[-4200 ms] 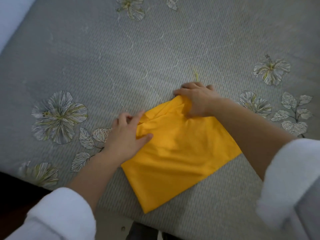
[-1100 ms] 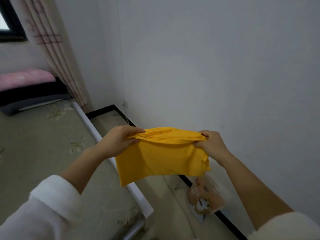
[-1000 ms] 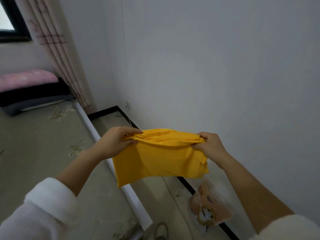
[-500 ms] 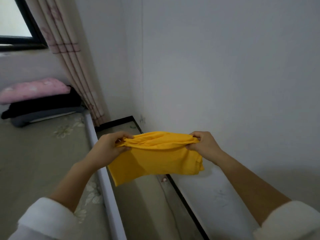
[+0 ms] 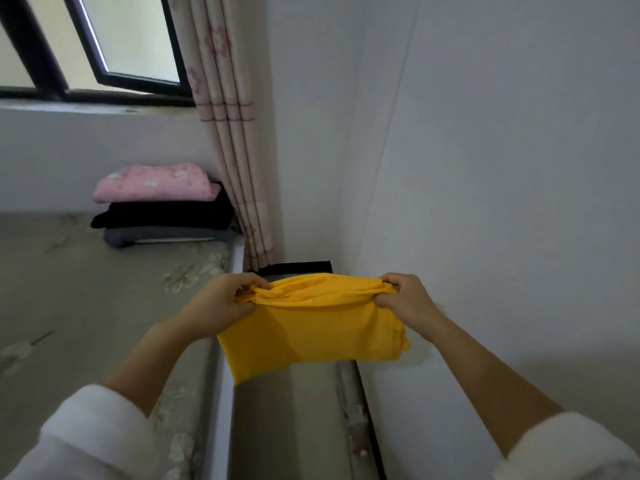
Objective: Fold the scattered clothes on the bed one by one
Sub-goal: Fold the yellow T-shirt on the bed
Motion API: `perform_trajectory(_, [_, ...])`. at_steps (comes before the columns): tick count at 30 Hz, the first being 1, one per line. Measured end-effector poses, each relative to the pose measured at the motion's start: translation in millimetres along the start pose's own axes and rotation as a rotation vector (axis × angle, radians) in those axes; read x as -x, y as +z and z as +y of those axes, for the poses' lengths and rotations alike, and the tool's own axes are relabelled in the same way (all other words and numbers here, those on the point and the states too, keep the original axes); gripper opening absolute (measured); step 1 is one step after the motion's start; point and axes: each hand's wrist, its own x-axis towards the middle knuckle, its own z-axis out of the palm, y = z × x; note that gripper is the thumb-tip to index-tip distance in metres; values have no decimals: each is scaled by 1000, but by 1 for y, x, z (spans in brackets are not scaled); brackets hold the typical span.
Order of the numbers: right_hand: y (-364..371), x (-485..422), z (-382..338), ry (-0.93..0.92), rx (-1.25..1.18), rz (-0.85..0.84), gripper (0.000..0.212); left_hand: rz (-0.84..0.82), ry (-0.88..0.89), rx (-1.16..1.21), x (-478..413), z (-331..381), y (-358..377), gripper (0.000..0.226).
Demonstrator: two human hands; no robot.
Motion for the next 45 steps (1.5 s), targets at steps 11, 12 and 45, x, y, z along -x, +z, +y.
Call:
perform_trajectory(11, [87, -244, -62, -123, -10, -235, 22, 228, -289, -2, -120, -126, -80, 34])
perform_trajectory(12, [99, -267, -70, -137, -14, -252, 22, 236, -297, 4, -131, -142, -90, 37])
perform_trajectory(45, [390, -719, -265, -262, -187, -714, 22, 623, -795, -119, -385, -444, -350, 48])
